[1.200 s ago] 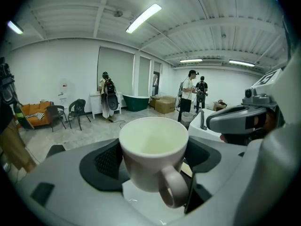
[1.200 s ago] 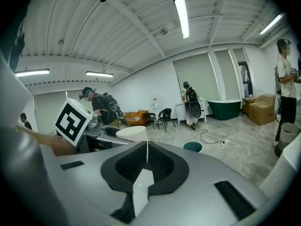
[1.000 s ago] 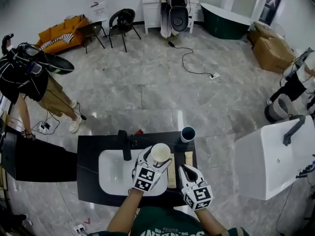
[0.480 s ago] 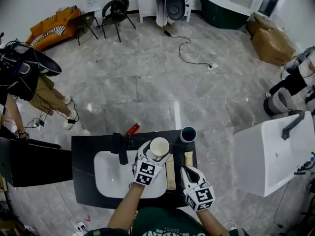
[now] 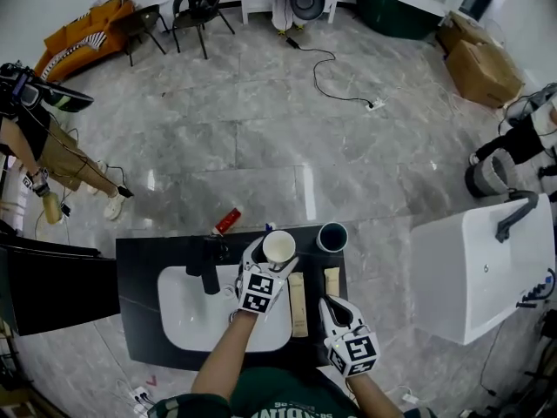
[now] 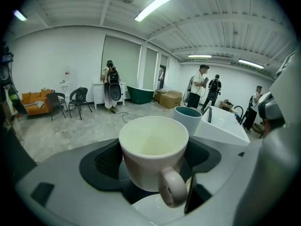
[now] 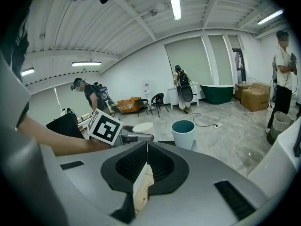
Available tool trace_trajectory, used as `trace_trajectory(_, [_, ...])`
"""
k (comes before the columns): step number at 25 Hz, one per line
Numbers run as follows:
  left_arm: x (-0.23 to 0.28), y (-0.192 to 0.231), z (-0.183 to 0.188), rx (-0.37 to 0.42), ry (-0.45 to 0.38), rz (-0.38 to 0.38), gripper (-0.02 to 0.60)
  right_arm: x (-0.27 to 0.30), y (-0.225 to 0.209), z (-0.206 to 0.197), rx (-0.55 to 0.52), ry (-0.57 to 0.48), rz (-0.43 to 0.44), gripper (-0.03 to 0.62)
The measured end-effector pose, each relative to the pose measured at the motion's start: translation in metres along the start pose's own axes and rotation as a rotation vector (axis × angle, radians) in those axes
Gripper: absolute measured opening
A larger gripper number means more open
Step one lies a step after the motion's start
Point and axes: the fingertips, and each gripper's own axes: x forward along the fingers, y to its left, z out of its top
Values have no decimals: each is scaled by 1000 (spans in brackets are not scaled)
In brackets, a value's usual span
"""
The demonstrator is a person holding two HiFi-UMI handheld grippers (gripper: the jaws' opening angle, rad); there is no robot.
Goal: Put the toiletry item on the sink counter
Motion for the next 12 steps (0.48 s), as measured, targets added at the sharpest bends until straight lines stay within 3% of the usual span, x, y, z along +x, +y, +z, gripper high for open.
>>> trace_trajectory(12, [35, 10, -19, -90, -25, 212, 416, 0, -15, -17, 31, 32, -26, 43])
